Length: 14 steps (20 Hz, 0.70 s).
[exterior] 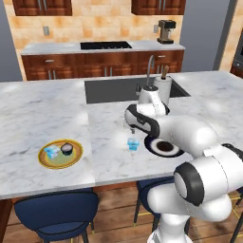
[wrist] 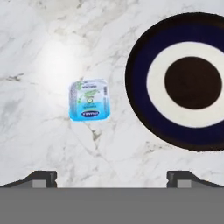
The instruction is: Place two yogurt containers on each plate.
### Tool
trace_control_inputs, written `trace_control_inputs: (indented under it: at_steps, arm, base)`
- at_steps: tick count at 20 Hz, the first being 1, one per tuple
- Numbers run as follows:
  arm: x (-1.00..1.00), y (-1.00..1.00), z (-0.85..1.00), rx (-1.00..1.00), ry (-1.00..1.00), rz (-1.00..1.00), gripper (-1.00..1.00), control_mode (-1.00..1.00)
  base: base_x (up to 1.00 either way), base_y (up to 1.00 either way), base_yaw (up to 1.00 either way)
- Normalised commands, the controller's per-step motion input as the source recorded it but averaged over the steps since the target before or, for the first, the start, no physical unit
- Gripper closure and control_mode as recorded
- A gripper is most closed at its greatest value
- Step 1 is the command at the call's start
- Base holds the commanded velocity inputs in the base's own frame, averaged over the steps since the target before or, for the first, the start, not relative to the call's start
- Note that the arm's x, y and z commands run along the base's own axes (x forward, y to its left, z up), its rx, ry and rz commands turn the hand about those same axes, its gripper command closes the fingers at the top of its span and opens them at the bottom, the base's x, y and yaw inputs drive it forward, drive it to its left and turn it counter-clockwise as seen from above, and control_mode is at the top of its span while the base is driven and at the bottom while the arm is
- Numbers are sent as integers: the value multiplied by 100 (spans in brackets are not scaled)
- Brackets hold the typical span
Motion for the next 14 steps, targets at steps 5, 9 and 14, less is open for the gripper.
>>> trace_control_inputs:
  at_steps: [5, 9, 14]
  arm:
    - [36, 0, -26, -3, 1, 3, -100, -100]
    - [26, 4, -27, -11, 8, 0, -100, -100]
    - [6, 2, -34, 1, 4, 0, -100, -100]
  base:
    - [0, 0, 0]
    - [0, 0, 0]
    - [0, 0, 0]
